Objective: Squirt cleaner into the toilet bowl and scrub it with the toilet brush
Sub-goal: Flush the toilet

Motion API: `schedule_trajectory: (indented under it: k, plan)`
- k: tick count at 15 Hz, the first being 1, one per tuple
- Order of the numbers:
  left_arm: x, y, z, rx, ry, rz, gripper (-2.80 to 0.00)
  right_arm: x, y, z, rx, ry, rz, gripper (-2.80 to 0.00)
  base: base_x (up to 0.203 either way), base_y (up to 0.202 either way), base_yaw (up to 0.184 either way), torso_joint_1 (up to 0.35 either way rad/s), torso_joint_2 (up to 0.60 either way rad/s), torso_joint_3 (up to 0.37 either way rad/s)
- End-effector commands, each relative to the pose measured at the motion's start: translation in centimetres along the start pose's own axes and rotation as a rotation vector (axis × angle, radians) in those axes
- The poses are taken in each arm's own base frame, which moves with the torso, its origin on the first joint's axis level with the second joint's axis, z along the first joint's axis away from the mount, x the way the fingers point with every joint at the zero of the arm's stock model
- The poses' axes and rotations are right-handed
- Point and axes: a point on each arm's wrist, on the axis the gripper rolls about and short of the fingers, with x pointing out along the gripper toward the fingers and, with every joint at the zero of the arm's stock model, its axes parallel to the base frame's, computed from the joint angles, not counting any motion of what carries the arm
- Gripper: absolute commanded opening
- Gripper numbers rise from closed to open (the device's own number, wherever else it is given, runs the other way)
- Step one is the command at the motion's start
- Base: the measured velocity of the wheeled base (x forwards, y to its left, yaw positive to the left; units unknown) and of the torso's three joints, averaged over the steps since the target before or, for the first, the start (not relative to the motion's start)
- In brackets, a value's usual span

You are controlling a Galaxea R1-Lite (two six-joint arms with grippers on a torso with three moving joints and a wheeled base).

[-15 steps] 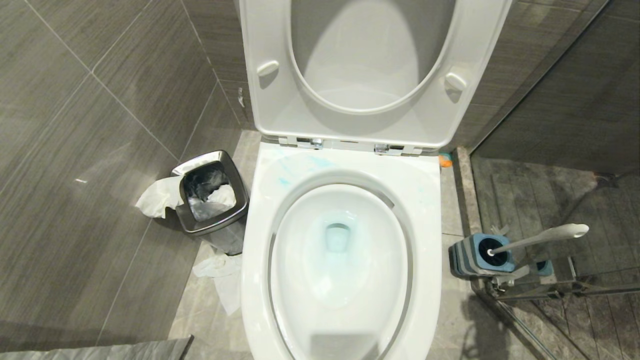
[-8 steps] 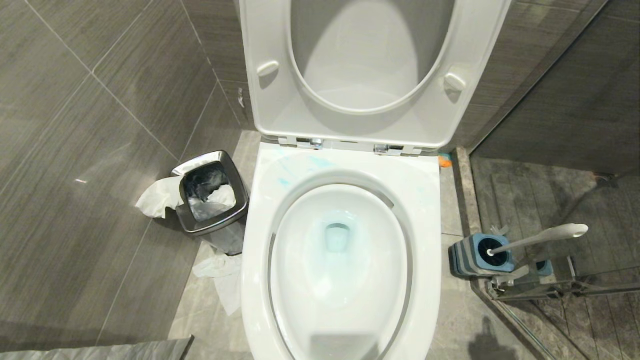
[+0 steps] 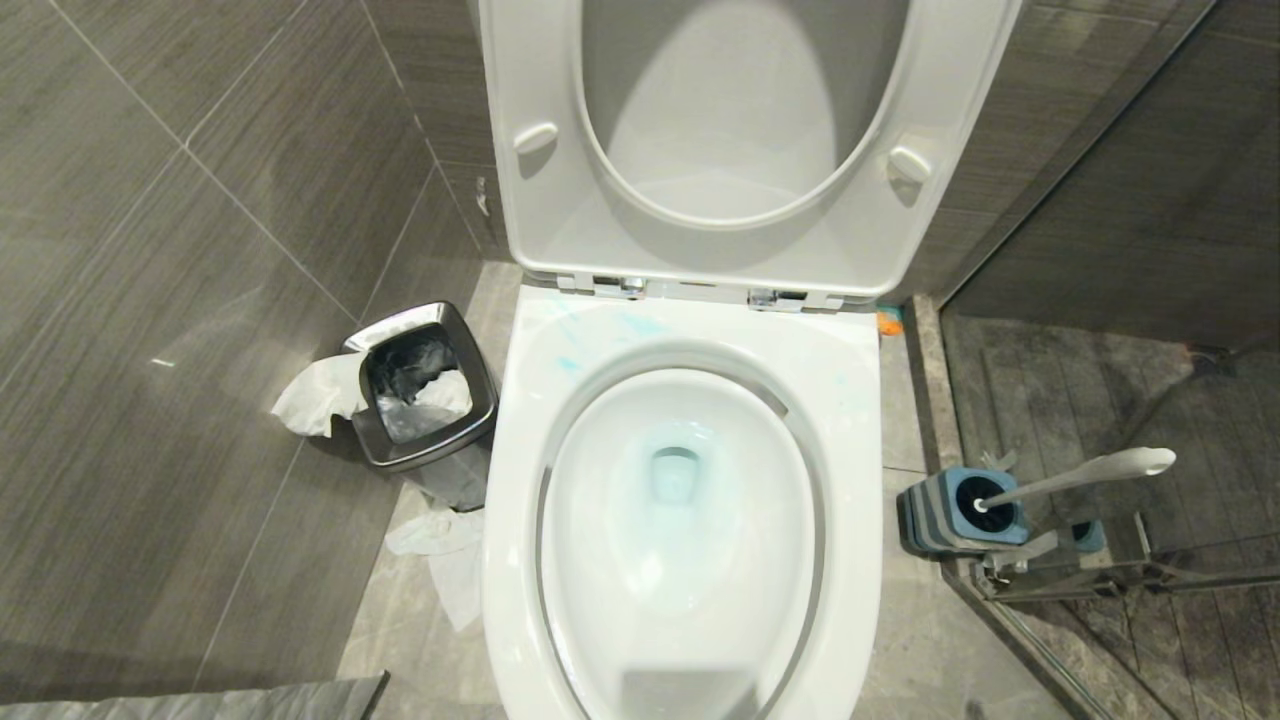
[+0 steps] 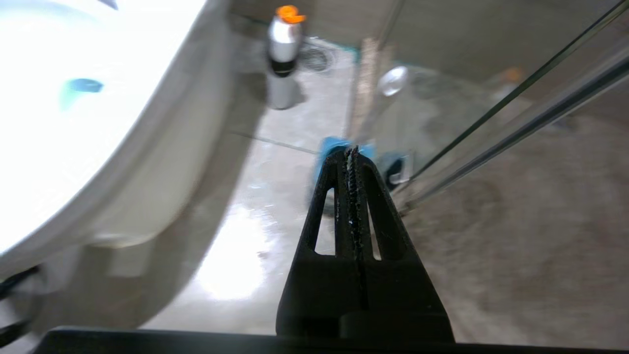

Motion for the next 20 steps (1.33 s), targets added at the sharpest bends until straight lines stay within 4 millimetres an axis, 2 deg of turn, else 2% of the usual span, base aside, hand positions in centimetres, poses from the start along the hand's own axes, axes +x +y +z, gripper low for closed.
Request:
schedule_trajectory:
  k: [1,4,6,20]
  plan:
    - [0.0,0.0,0.0,0.0,0.0,-0.001,-2.8,-1.2,0.1,-1.2,0.037,-0.031,0.034,-2.8,0.0,0.0,0.0,0.0,0.0,0.0]
    - [0.0,0.0,0.0,0.0,0.0,-0.001,-2.8,-1.5,0.4,-2.7,0.081,0.082,0.066,-2.8,0.0,0.0,0.0,0.0,0.0,0.0]
    - [0.0,0.0,0.0,0.0,0.0,-0.001,-2.8,-1.6,0.4,-3.0,0.067,0.107,0.069,-2.8,0.0,0.0,0.0,0.0,0.0,0.0]
    - [0.0,0.0,0.0,0.034,0.002,-0.015,-2.8,-1.6,0.4,-2.9,0.115,0.106,0.065,-2.8,0.0,0.0,0.0,0.0,0.0,0.0]
